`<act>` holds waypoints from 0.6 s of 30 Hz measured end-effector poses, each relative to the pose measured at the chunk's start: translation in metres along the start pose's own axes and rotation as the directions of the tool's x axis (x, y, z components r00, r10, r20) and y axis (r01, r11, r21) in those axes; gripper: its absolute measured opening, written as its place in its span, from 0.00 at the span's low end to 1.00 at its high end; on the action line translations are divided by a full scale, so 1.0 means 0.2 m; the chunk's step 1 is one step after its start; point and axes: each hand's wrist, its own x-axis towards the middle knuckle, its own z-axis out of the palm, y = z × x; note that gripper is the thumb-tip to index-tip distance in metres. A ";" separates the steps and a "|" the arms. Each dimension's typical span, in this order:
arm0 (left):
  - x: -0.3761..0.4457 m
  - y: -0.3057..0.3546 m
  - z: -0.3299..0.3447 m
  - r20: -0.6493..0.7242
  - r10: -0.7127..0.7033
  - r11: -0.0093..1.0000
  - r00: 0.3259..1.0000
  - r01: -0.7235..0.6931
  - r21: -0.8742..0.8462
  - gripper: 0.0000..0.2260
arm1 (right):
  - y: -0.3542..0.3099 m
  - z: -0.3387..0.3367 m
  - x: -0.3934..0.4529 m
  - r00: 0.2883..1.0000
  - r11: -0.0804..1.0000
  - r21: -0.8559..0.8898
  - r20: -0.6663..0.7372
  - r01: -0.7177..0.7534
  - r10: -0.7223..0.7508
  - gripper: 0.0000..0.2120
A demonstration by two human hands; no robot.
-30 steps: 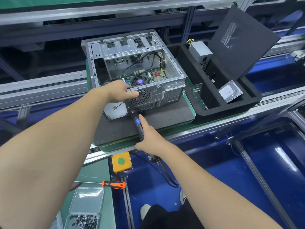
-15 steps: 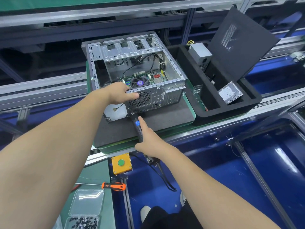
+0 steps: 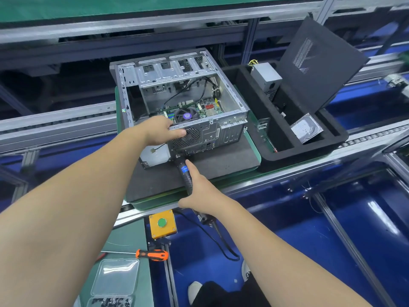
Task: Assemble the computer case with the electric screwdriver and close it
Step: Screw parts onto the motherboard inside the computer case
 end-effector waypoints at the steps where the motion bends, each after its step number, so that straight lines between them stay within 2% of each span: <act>1: 0.00 0.00 0.00 -0.012 0.003 1.000 1.000 -0.003 0.001 0.33 | 0.00 -0.01 0.00 1.000 1.000 0.002 -0.014 -0.001 0.001 0.55; 4: -0.02 0.01 0.00 -0.025 -0.008 1.000 1.000 0.008 0.007 0.33 | 0.03 -0.05 -0.02 0.999 1.000 0.016 -0.053 -0.001 0.001 0.51; 11: -0.05 0.03 0.01 -0.071 -0.013 1.000 0.997 0.012 -0.003 0.33 | 0.10 -0.11 -0.08 0.996 0.999 0.033 -0.082 -0.020 0.023 0.50; 18: -0.08 0.04 0.03 -0.092 -0.044 0.999 0.995 0.043 -0.012 0.22 | 0.13 -0.11 -0.14 0.997 0.998 0.052 -0.075 -0.024 0.028 0.50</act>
